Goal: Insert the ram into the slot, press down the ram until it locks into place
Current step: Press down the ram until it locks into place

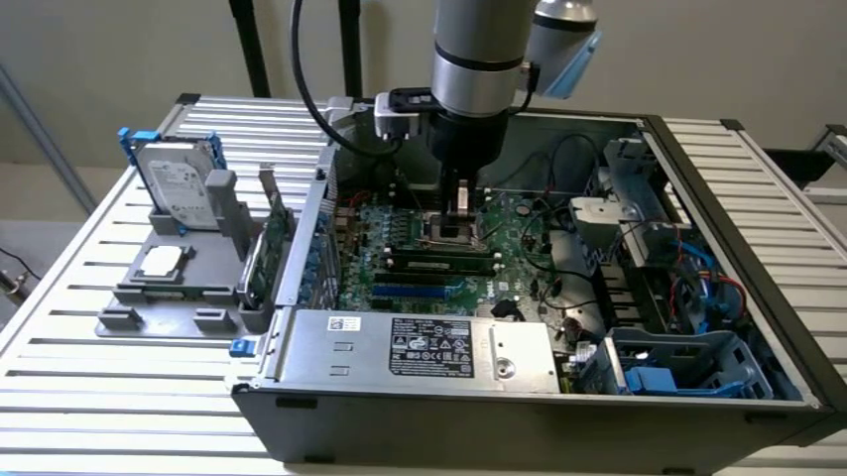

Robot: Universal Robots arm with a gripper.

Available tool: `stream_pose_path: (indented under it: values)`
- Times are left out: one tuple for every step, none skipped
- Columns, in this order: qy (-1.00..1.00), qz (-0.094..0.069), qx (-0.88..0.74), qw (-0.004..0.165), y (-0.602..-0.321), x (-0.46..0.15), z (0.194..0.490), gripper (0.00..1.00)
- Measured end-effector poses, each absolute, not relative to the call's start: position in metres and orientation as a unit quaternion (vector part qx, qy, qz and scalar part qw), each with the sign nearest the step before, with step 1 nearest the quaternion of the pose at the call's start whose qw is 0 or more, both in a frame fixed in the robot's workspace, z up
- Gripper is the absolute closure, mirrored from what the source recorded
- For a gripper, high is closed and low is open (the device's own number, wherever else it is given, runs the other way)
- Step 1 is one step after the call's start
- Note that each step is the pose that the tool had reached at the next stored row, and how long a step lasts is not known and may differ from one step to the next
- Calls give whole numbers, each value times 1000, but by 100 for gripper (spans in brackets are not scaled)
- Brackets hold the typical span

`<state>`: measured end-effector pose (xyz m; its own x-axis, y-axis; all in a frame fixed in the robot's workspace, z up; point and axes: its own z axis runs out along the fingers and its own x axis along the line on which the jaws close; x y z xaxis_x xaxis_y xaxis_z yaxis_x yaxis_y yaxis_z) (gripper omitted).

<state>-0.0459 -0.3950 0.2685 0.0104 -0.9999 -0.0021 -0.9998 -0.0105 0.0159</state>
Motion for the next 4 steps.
stream_pose_path:
  values:
    - [-703,-6,711,5,-395,-46,269,89]
    - [-703,-6,711,5,-395,-46,269,89]
    - [-703,-6,711,5,-395,-46,269,89]
    - [-703,-6,711,5,-395,-46,269,89]
